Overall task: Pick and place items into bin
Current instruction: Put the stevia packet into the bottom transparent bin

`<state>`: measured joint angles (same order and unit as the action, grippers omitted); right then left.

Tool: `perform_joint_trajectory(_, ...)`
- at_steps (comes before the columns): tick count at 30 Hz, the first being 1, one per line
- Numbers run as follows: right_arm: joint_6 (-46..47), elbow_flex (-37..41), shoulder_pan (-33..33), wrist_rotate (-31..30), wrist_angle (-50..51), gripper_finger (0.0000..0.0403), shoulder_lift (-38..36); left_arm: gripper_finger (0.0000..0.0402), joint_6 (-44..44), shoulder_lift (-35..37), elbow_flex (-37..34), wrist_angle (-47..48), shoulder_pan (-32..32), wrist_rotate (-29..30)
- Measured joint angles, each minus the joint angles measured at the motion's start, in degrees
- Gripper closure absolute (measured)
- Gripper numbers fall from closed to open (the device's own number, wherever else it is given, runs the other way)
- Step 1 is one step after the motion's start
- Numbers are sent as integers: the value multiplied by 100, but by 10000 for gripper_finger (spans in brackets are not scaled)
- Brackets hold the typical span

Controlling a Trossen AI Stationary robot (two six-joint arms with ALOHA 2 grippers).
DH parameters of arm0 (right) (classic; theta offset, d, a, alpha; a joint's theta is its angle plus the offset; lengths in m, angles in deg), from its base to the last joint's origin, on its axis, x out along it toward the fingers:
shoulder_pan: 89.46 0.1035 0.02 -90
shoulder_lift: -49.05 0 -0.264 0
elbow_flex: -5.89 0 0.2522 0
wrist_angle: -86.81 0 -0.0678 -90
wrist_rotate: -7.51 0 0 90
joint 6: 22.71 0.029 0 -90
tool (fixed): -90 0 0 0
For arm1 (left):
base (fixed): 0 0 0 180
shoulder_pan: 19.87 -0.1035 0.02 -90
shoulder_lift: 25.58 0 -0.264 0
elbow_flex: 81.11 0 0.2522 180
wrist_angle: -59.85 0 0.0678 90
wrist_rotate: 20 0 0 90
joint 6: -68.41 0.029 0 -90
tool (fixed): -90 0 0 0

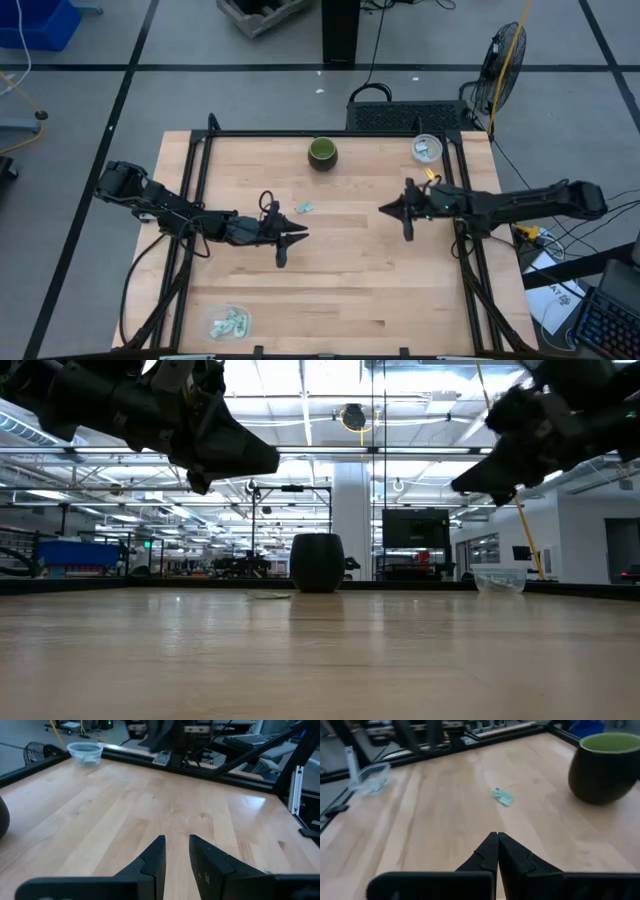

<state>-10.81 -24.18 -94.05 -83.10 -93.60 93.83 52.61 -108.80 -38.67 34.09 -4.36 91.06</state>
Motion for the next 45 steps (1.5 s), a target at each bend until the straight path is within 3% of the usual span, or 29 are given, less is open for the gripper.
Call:
perform_joint_trajectory(5,-130,266,700,-708,346,402,-865,311,-114,-2,0,162,-2,0)
perform_joint_trajectory(10,-291,569,1122,-715,440,402,-1632,311,-240,-2,0,224,-2,0)
perform_joint_trajectory(20,-226,618,1372,-750,1434,403,-2940,311,-278,0,0,248,-4,0)
perform_joint_trajectory(25,-231,620,1371,-1305,2254,403,-3485,311,-278,-1,0,250,-4,0)
perform_joint_trajectory(34,-334,1183,1371,-1266,2114,403,-3887,311,-467,-2,0,251,-5,20)
perform_joint_trajectory(37,-496,1182,1371,-1268,1975,403,-3833,311,-772,-2,0,300,-11,345)
perform_joint_trajectory(45,-511,1214,1371,-1270,1274,400,-3839,311,-2070,-1,0,1514,-428,602)
